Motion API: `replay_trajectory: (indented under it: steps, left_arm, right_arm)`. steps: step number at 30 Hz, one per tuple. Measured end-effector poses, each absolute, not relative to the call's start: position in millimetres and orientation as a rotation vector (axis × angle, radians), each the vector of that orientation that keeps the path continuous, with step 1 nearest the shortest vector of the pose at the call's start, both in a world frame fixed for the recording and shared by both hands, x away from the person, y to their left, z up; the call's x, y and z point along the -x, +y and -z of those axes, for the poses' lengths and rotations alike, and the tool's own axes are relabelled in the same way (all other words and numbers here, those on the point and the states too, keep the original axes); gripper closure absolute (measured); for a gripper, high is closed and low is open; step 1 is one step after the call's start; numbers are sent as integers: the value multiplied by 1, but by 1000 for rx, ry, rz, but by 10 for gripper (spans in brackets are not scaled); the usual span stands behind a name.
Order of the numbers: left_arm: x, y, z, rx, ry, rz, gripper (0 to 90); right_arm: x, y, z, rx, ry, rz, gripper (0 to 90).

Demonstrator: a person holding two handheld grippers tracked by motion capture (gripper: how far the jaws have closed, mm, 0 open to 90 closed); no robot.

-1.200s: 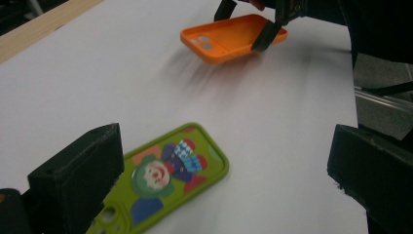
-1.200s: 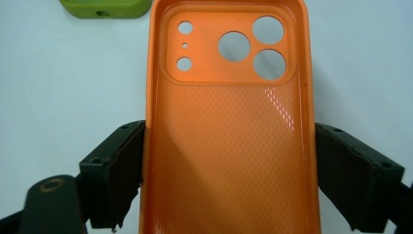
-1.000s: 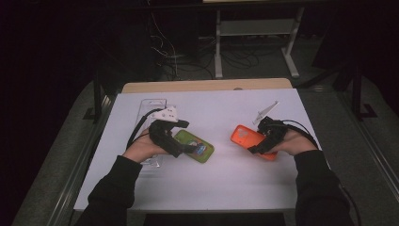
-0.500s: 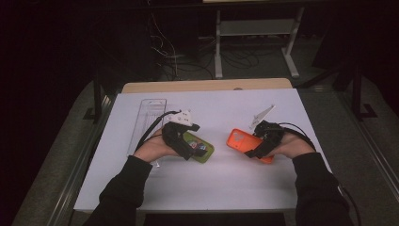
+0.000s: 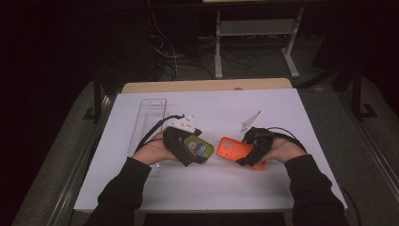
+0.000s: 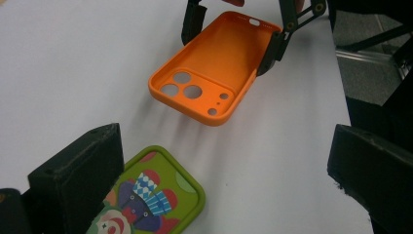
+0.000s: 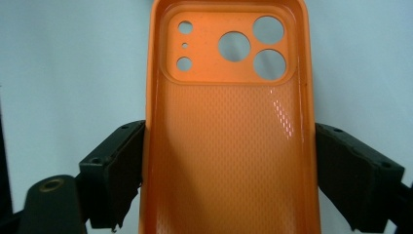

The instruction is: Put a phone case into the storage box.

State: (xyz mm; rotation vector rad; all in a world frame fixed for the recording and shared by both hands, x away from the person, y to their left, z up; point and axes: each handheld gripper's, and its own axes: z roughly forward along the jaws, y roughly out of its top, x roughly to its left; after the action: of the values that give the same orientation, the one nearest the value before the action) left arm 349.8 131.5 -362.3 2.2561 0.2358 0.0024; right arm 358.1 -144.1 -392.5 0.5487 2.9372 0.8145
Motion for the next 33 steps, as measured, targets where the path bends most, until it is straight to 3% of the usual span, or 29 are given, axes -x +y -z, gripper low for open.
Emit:
replay_trajectory:
  steps: [33]
  left_arm:
    - [-334, 117, 377, -2417, 45, 52, 0]
  right_arm:
    - [-323, -81, 376, -152, 3011, -789, 150]
